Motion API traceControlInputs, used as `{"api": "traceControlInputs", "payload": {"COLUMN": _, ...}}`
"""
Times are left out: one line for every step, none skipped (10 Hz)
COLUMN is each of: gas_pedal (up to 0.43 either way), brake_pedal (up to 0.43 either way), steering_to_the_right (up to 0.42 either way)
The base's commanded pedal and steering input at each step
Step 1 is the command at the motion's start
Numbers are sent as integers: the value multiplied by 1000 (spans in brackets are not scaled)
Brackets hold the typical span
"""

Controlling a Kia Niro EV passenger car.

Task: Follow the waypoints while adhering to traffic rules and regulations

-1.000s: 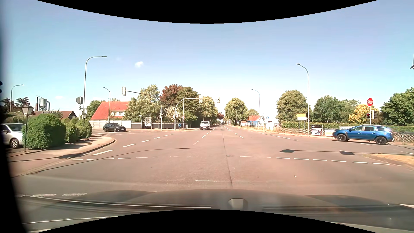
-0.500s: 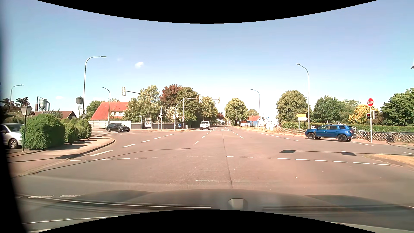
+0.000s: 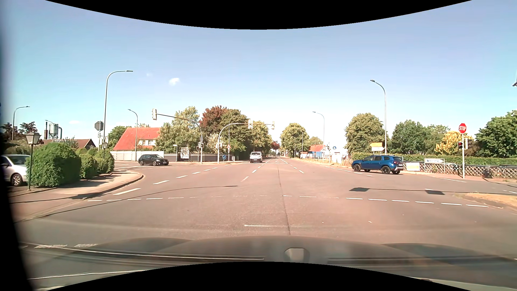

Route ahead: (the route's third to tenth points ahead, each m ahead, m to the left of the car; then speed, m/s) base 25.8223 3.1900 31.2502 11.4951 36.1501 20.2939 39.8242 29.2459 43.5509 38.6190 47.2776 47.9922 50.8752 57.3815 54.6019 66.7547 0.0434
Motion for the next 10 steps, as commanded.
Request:
{"api": "traceControlInputs", "payload": {"gas_pedal": 0, "brake_pedal": 305, "steering_to_the_right": 8}}
{"api": "traceControlInputs", "payload": {"gas_pedal": 0, "brake_pedal": 311, "steering_to_the_right": 8}}
{"api": "traceControlInputs", "payload": {"gas_pedal": 0, "brake_pedal": 311, "steering_to_the_right": 8}}
{"api": "traceControlInputs", "payload": {"gas_pedal": 0, "brake_pedal": 311, "steering_to_the_right": 8}}
{"api": "traceControlInputs", "payload": {"gas_pedal": 0, "brake_pedal": 311, "steering_to_the_right": 8}}
{"api": "traceControlInputs", "payload": {"gas_pedal": 0, "brake_pedal": 317, "steering_to_the_right": 8}}
{"api": "traceControlInputs", "payload": {"gas_pedal": 0, "brake_pedal": 317, "steering_to_the_right": 8}}
{"api": "traceControlInputs", "payload": {"gas_pedal": 0, "brake_pedal": 317, "steering_to_the_right": 8}}
{"api": "traceControlInputs", "payload": {"gas_pedal": 0, "brake_pedal": 317, "steering_to_the_right": 8}}
{"api": "traceControlInputs", "payload": {"gas_pedal": 0, "brake_pedal": 317, "steering_to_the_right": 8}}
